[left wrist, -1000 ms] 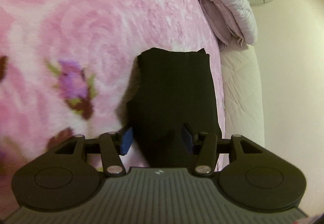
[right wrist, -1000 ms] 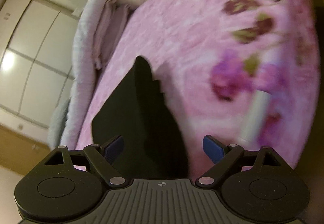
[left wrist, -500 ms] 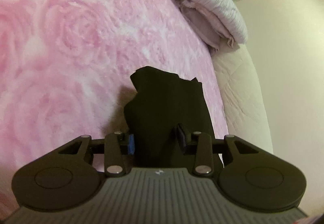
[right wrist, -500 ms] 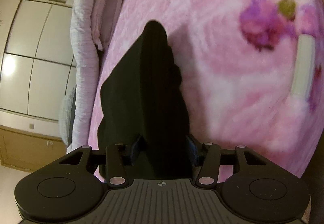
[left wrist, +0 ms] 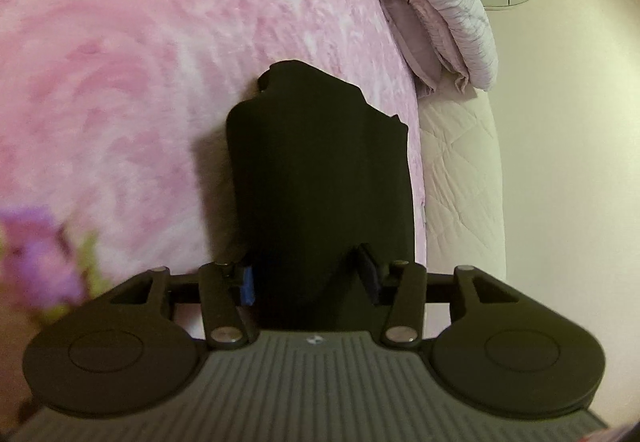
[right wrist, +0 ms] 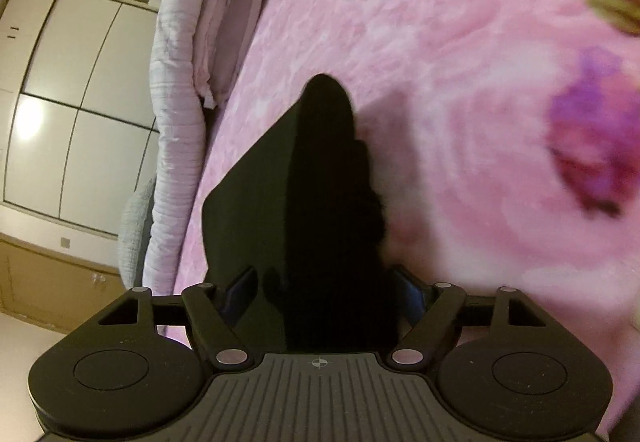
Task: Fold clothes
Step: 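Close the left gripper on the trouser edge while the right gripper grasps beside it, then lift the folded trousers with both grippers and carry them to the clothes stack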
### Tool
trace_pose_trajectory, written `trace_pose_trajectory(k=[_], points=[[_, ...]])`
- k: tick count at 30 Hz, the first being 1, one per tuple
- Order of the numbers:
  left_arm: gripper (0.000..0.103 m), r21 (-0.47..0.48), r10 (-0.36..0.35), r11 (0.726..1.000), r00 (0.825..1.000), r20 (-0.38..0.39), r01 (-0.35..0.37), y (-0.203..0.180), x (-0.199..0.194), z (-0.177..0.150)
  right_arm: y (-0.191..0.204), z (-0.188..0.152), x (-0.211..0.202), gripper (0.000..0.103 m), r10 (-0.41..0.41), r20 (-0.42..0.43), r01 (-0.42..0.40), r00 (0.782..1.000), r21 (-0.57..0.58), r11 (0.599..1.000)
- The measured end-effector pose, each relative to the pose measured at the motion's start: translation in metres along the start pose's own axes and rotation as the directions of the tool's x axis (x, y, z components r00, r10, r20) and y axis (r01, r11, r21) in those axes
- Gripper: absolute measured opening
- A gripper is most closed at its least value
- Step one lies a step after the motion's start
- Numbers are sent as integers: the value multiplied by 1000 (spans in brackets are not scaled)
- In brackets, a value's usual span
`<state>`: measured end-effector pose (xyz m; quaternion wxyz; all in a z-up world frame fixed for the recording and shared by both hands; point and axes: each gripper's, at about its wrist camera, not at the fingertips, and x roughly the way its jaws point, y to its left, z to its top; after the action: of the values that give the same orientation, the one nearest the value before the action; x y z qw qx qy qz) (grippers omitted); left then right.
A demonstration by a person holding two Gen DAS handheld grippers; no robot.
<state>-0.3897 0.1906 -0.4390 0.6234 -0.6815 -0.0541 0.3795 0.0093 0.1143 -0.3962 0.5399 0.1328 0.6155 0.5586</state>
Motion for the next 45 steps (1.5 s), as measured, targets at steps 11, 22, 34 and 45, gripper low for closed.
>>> trace_pose_trajectory(k=[11, 22, 34, 45], points=[[19, 111, -26, 993, 993, -118, 39, -4, 27, 55, 1, -34, 24, 22, 28, 70, -33, 997, 68, 997], [18, 16, 80, 997, 996, -44, -80, -57, -106, 80, 120, -96, 3, 20, -27, -71, 33, 997, 79, 996], [18, -242, 162, 969, 884, 439, -57, -78, -429, 76, 361, -225, 63, 20, 116, -558, -220, 821, -123, 968], [18, -278, 171, 960, 699, 695, 41, 40, -749, 139, 546, -525, 153, 20, 187, -753, -436, 631, -145, 888]])
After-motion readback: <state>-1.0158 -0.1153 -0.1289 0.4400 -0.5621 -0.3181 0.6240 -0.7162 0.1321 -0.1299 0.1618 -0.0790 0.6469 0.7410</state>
